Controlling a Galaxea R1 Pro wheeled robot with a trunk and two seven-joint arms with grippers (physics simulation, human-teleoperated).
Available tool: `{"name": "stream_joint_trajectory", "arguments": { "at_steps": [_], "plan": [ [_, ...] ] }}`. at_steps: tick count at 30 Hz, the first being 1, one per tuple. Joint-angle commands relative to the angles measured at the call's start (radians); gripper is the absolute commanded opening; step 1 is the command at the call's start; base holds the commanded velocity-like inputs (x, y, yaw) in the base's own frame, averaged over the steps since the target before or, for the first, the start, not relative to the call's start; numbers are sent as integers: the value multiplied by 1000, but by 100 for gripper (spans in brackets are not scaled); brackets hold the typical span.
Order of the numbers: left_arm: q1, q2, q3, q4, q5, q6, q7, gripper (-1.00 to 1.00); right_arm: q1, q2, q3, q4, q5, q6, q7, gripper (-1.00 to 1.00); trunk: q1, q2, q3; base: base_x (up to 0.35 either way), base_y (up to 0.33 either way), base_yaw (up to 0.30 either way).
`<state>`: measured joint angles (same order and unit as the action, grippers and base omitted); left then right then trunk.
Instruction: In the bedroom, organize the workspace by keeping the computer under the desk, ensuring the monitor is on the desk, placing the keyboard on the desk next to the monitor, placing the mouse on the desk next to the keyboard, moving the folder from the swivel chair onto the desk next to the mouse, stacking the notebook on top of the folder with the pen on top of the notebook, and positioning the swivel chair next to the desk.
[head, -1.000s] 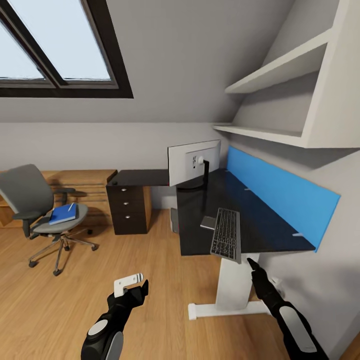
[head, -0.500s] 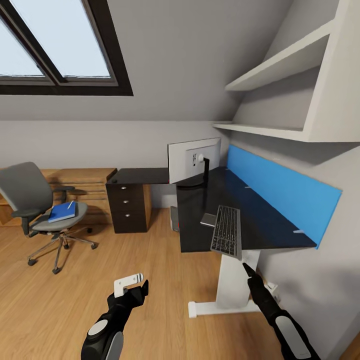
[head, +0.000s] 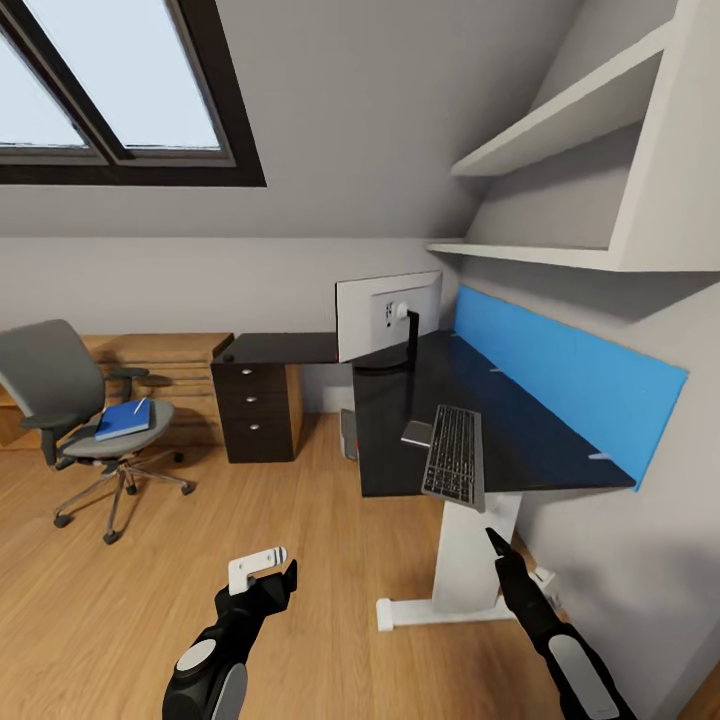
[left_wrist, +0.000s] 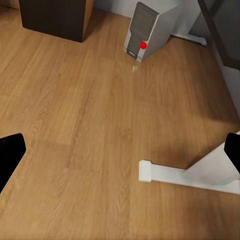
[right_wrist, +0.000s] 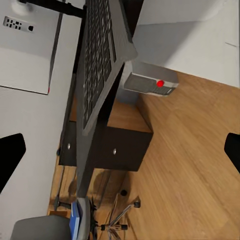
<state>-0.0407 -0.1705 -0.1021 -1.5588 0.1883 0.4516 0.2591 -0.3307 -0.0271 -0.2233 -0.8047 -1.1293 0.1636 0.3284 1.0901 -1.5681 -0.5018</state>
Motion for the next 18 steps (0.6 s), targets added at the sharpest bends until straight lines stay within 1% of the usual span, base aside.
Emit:
{"name": "stream_joint_trajectory", "arguments": {
  "at_steps": [1,8,16,18],
  "plan": [
    [-1,0,-1,-1,10,3,9,100,-1,1,-4,0,-13,9,3,100,4,-8,-4,0,0,0],
    [-1,0,-1,-1,10,4,9,100,-1,7,-4,0,-31,11,3,100,31,-57,-26,0,0,0],
    [-1,0,-2,-1,11,4,9,100,-1,49,-5,-2,-46,9,4,100,61,-113,-51,0,0,0],
    [-1,0,-2,-1,11,4,9,100,-1,53,-5,-3,-48,8,4,100,69,-127,-58,0,0,0]
  ]
}}
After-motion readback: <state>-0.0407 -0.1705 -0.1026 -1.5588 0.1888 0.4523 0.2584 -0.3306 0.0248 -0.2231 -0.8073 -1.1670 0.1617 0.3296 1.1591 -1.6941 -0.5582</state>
